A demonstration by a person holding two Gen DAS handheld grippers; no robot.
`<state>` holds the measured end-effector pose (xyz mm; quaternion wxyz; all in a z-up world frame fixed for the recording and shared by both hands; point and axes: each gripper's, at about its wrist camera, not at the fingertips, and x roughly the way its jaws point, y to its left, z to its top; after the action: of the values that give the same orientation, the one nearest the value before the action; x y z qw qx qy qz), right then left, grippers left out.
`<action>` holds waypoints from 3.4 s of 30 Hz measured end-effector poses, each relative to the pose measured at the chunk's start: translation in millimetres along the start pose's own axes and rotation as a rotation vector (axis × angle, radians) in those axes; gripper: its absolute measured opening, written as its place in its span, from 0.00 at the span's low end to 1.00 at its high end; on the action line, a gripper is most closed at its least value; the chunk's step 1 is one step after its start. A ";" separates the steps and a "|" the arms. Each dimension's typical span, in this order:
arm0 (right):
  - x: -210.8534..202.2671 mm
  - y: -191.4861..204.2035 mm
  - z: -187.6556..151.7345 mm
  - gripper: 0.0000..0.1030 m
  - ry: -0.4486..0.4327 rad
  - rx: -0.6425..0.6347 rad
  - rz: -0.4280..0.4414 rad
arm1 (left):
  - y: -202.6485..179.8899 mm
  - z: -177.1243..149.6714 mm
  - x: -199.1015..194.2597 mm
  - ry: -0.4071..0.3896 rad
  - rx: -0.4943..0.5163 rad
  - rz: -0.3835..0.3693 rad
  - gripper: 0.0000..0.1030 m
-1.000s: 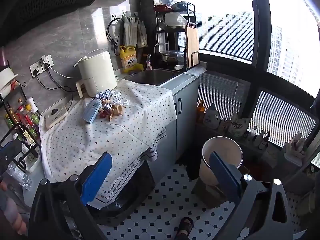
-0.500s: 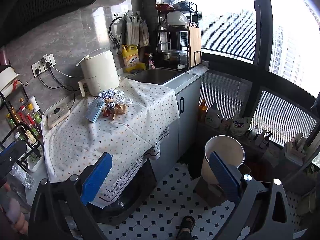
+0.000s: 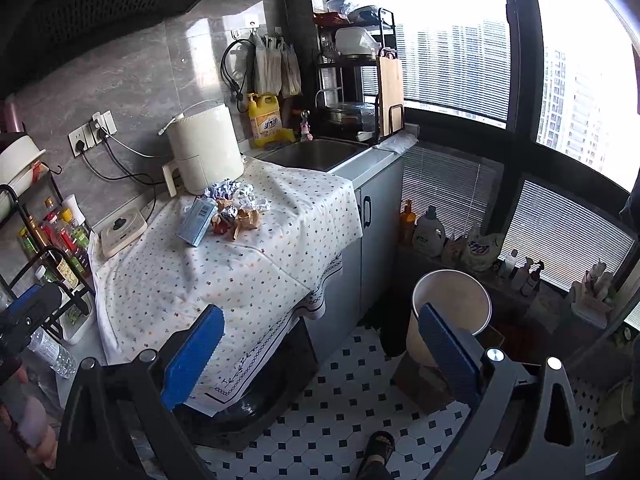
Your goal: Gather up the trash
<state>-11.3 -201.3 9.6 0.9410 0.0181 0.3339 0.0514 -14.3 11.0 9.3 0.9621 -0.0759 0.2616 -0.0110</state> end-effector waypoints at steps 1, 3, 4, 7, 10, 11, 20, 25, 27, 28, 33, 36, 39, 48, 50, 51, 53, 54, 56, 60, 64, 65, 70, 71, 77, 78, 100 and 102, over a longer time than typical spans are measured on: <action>-2.3 0.4 0.1 0.93 -0.003 0.002 0.003 | 0.0 -0.1 -1.2 -0.002 0.000 -0.004 0.95; -6.5 1.8 -0.5 0.93 -0.007 -0.003 0.005 | 1.2 -0.1 -5.2 -0.005 0.005 -0.010 0.95; -9.3 1.7 -0.8 0.93 -0.009 -0.008 0.004 | 1.2 0.0 -6.1 -0.005 0.007 -0.012 0.95; -14.0 0.8 -2.0 0.93 -0.008 -0.008 0.007 | 2.1 0.1 -9.0 -0.007 0.007 -0.019 0.95; -15.6 -2.2 -3.2 0.93 -0.003 0.007 0.011 | 3.1 0.6 -10.0 -0.003 0.002 -0.027 0.95; -16.1 -1.8 -3.6 0.93 -0.004 0.008 0.007 | 2.7 0.3 -10.1 -0.002 0.003 -0.028 0.95; -18.3 -4.0 -3.9 0.93 0.006 -0.007 0.020 | 4.7 2.2 -8.8 0.001 -0.006 -0.036 0.95; -13.3 -5.0 -4.7 0.93 0.008 -0.006 0.027 | 6.9 3.0 -10.6 0.001 -0.006 -0.021 0.95; -8.7 -5.2 -4.0 0.93 0.012 -0.002 0.032 | 10.3 2.7 -10.4 0.006 -0.015 -0.017 0.95; -6.5 -4.7 -4.0 0.93 0.015 -0.001 0.034 | 12.2 2.9 -10.3 0.007 -0.019 -0.014 0.95; 7.8 -2.1 -4.1 0.93 0.037 0.019 0.052 | 18.9 4.4 -8.0 0.005 -0.038 -0.022 0.95; 15.6 -0.9 -2.0 0.92 0.040 0.018 0.065 | 20.3 6.5 -4.4 -0.003 -0.044 -0.018 0.95; 26.7 1.1 4.1 0.92 0.038 0.016 0.080 | 24.0 9.7 2.2 -0.009 -0.052 -0.017 0.95; 110.9 23.6 37.5 0.81 0.103 -0.020 0.210 | 37.4 20.7 44.6 0.001 -0.090 0.069 0.95; 139.3 31.8 50.2 0.78 0.120 -0.040 0.250 | 42.0 25.8 58.3 -0.003 -0.095 0.100 0.94; 156.1 35.7 57.5 0.77 0.130 -0.052 0.267 | 44.5 29.3 66.3 -0.004 -0.102 0.117 0.94; 190.0 44.4 71.0 0.70 0.165 -0.083 0.293 | 49.7 36.9 83.8 0.000 -0.129 0.144 0.91; 206.3 47.3 78.1 0.67 0.182 -0.098 0.312 | 51.9 40.3 93.4 0.004 -0.143 0.153 0.89; 236.8 52.7 92.3 0.66 0.192 -0.131 0.338 | 54.1 45.7 114.1 0.013 -0.158 0.178 0.86; 290.3 60.7 117.0 0.65 0.233 -0.169 0.384 | 55.6 54.2 149.7 0.032 -0.195 0.233 0.81; 333.7 71.4 132.8 0.65 0.275 -0.229 0.428 | 53.7 58.9 175.6 0.046 -0.234 0.288 0.80; 343.1 74.5 134.2 0.68 0.287 -0.242 0.438 | 53.6 59.5 179.6 0.046 -0.245 0.301 0.80; 389.6 92.3 140.3 0.75 0.350 -0.278 0.492 | 57.4 54.3 192.4 0.068 -0.303 0.382 0.80; 397.2 96.5 141.0 0.74 0.360 -0.277 0.502 | 58.7 52.4 193.8 0.076 -0.312 0.400 0.80; 437.3 117.2 141.4 0.71 0.427 -0.237 0.530 | 69.0 43.5 194.3 0.129 -0.344 0.484 0.80; 444.0 119.7 140.7 0.67 0.445 -0.234 0.534 | 70.6 43.2 194.5 0.135 -0.346 0.491 0.80; 464.3 109.6 160.3 0.15 0.461 -0.085 0.385 | 120.2 91.2 352.7 0.314 -0.089 0.210 0.91; 458.6 105.6 164.0 0.15 0.435 -0.065 0.353 | 123.1 89.1 367.3 0.332 -0.054 0.178 0.91</action>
<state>437.0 -46.3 -143.3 0.8237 0.0344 0.5181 0.2280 345.3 122.8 -117.7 0.9006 -0.0752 0.4226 0.0687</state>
